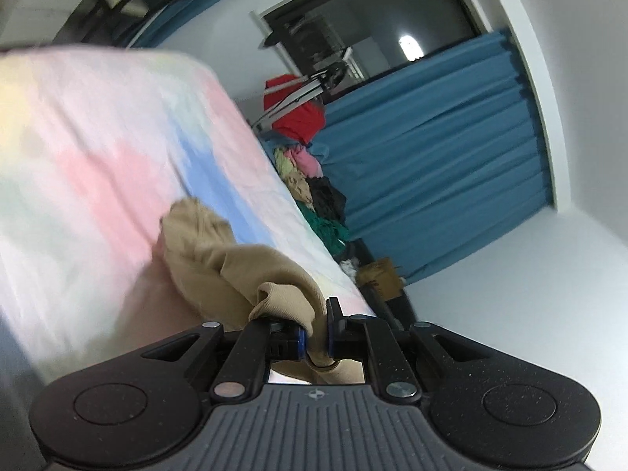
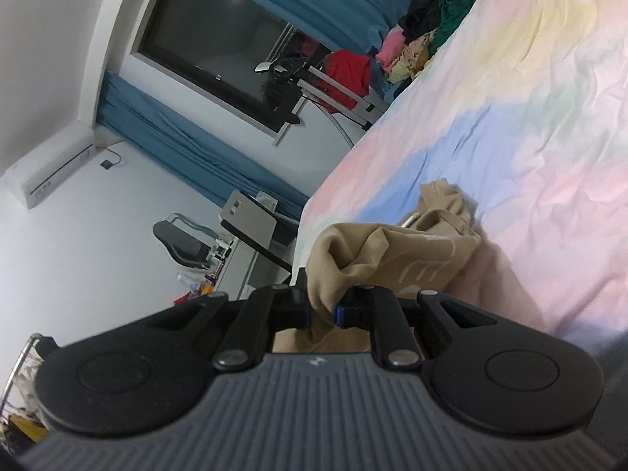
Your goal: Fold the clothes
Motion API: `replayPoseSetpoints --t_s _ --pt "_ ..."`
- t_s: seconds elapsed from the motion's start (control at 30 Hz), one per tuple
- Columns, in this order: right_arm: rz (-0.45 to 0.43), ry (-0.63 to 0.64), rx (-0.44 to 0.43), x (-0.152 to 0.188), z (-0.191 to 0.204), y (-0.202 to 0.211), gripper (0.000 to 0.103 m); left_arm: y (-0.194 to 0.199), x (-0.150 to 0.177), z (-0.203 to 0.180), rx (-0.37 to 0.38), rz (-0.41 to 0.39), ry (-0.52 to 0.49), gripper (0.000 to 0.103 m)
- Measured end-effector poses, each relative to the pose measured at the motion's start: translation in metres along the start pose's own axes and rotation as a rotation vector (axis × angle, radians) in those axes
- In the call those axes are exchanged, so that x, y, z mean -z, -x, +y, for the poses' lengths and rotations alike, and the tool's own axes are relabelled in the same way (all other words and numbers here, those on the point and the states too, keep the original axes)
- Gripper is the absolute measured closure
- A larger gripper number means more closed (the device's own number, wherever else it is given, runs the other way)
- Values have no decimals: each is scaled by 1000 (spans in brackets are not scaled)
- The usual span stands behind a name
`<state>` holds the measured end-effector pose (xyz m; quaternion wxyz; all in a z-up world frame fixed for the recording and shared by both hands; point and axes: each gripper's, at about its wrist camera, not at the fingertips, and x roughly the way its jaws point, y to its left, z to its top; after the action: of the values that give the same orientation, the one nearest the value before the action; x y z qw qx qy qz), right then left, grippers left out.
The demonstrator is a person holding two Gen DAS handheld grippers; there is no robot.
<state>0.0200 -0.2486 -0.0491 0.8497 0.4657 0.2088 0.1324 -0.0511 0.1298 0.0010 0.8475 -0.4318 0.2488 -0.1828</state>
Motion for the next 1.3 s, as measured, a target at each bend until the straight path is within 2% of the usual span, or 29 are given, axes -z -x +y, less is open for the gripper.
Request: replayPoseSetpoints --t_s 0.1,0.2,0.4,0.63,0.8,1.03,1.13,1.17,1.2,1.23,1.27,1.3 --pt "-13 -37 31 -14 -1 -27 88 -29 -20 -10 -45 1 -33 92" --pt "0 -69 94 -31 -8 -66 88 -71 -44 -20 -142 34 -76 92" --pt "42 -128 191 -57 -38 -145 88 -170 -84 -4 -272 105 -136 92" --pt "77 -147 196 -64 -86 -206 87 -238 -89 43 -289 92 -188 89" --pt "133 -140 217 -63 -115 -232 86 -268 -87 70 -331 125 -199 88" --pt "165 -61 233 -62 -122 -250 86 -288 -85 84 -365 152 -248 88" --pt "175 -38 195 -63 -121 -249 69 -288 -83 81 -371 156 -269 87" --pt "171 -28 176 -63 -119 -249 55 -288 -81 78 -368 166 -280 84" --pt "164 -16 156 -63 -116 -248 40 -287 -80 75 -364 177 -292 70" --pt "154 3 142 -62 -111 -246 33 -285 -79 71 -353 187 -305 54" --pt "144 27 132 -61 -105 -243 23 -282 -78 67 -341 197 -318 49" --pt "128 58 125 -60 -98 -239 19 -279 -76 62 -332 192 -338 38"
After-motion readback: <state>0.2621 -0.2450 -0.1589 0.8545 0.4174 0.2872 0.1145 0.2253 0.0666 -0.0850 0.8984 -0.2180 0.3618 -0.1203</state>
